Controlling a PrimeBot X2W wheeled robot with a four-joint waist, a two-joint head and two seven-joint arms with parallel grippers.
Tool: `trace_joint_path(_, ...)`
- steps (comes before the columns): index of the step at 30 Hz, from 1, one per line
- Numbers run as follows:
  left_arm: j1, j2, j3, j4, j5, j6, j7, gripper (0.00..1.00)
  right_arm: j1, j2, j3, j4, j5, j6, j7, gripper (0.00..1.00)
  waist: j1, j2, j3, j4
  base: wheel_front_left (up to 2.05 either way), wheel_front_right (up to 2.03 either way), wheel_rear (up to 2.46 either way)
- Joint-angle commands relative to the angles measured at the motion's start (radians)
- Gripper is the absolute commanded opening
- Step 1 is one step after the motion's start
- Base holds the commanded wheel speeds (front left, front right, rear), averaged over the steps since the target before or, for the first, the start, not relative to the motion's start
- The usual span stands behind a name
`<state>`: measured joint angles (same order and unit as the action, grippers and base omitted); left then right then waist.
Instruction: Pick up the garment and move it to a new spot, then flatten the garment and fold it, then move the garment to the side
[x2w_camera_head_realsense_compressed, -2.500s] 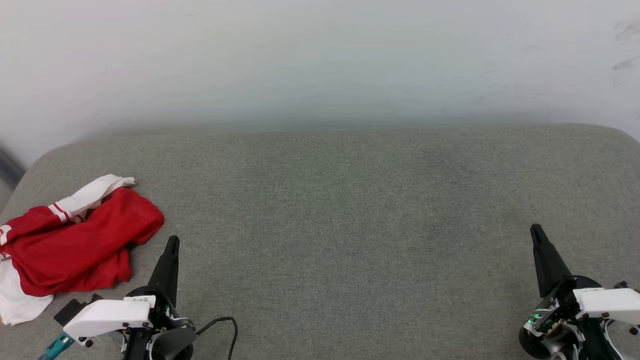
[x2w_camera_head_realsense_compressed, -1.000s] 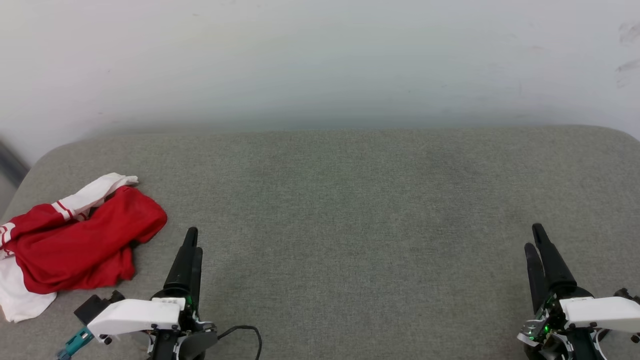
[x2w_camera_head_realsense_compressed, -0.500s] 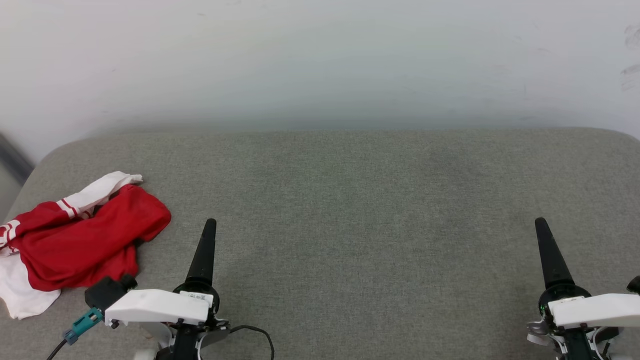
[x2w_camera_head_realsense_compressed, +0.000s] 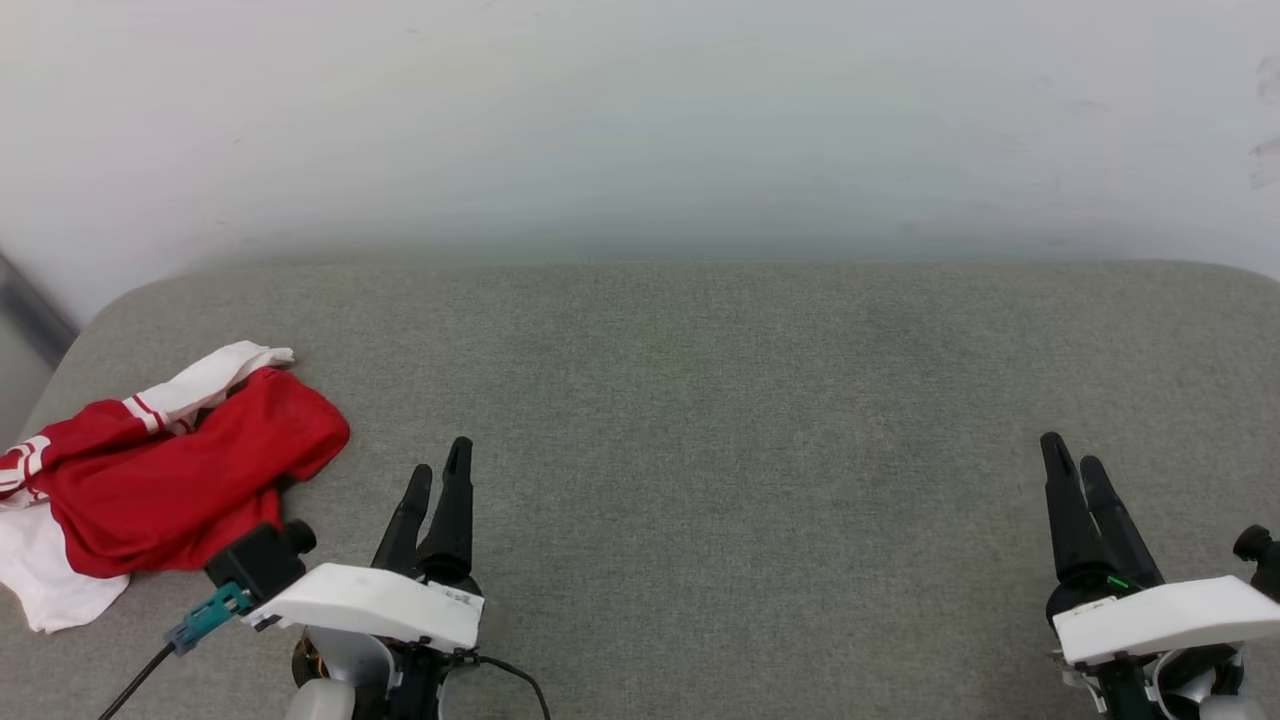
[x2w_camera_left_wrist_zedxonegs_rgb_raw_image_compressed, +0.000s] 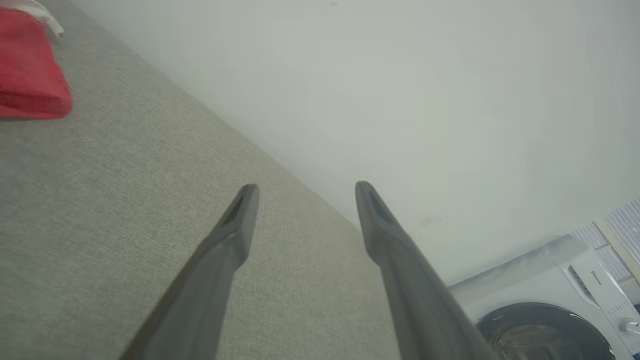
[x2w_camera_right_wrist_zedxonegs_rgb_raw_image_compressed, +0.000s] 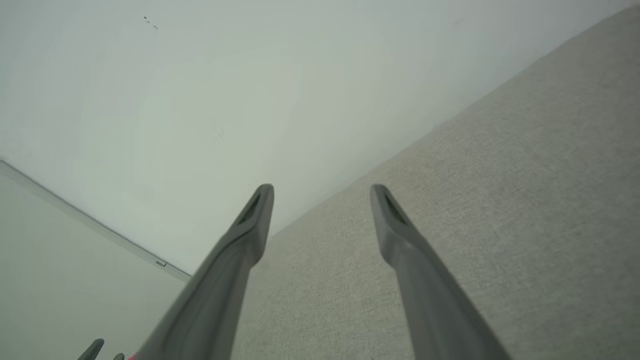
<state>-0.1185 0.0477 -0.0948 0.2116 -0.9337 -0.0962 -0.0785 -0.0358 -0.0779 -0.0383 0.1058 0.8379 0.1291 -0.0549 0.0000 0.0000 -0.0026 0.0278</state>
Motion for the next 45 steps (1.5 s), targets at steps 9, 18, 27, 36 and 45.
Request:
trace_joint_path(9,-0.030,0.004,-0.030,0.000,0.214,0.015,-0.035,1.00,0.009,-0.009,0.001,-0.044,-0.178,0.002,0.011,1.00,0.0000,0.0000,-0.002,0.008,0.00,0.00,0.00)
trace_joint_path(18,-0.035,0.012,-0.053,0.005,0.362,0.033,-0.061,1.00,0.025,-0.010,-0.004,-0.069,-0.313,0.002,0.016,1.00,0.0000,0.0000,-0.002,0.013,0.00,0.00,0.00)
trace_joint_path(27,-0.042,0.021,-0.079,0.003,0.485,0.055,-0.085,1.00,0.032,-0.004,-0.009,-0.082,-0.423,0.002,0.017,1.00,0.0000,0.0000,-0.001,0.019,0.00,0.00,0.00)
trace_joint_path(36,-0.042,0.027,-0.102,0.011,0.580,0.071,-0.106,1.00,0.040,-0.001,-0.007,-0.088,-0.520,0.002,0.005,1.00,0.0000,0.0000,-0.004,0.025,0.00,0.00,0.00)
trace_joint_path(45,-0.047,0.027,-0.120,0.028,0.659,0.085,-0.127,1.00,0.050,0.006,-0.013,-0.089,-0.606,0.002,-0.009,1.00,0.0000,0.0000,-0.009,0.030,0.00,0.00,0.00)
